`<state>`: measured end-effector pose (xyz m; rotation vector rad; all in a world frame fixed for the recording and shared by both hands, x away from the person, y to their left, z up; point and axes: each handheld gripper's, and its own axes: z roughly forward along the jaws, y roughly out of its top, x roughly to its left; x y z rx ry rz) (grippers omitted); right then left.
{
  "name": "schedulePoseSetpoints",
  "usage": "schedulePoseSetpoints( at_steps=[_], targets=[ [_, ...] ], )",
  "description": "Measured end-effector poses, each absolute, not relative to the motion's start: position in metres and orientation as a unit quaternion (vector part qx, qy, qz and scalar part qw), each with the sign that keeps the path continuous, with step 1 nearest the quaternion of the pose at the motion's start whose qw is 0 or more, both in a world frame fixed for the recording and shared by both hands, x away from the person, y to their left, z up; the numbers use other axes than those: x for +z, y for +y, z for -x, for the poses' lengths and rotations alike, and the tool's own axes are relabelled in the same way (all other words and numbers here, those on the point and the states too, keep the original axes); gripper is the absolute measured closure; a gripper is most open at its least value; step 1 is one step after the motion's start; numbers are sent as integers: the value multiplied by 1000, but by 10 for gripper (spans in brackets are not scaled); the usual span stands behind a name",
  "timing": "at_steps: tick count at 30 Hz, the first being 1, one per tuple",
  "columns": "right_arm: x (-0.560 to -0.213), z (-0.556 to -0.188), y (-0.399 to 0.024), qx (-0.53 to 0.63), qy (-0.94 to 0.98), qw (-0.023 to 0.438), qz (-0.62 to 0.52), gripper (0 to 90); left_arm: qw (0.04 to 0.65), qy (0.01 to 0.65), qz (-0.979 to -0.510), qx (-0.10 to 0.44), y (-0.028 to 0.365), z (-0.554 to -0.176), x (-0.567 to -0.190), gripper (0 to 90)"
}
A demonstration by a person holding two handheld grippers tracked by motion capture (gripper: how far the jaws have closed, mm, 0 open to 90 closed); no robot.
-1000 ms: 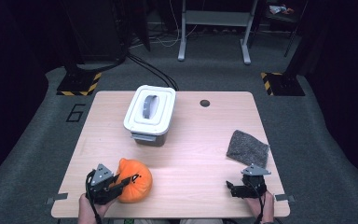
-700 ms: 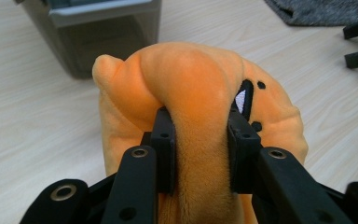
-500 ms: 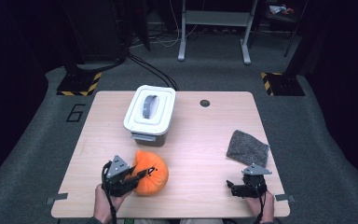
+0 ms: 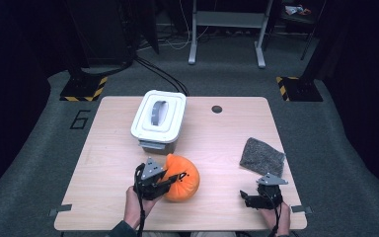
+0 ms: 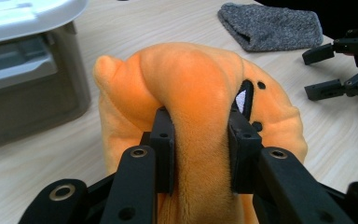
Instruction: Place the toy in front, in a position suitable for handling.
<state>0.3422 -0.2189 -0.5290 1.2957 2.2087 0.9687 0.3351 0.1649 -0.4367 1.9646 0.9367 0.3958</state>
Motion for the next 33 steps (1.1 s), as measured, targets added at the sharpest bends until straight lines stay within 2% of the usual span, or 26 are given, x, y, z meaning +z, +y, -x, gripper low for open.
schedulePoseSetpoints(
  at_steps=[9, 33],
  targets=[
    [-529, -342, -219, 347, 789, 202, -464, 115, 451, 378, -793, 160, 133, -355, -435, 687],
    [-529, -342, -219, 348, 790, 204, -462, 124, 437, 447, -761, 172, 65, -413, -444, 665]
  ],
)
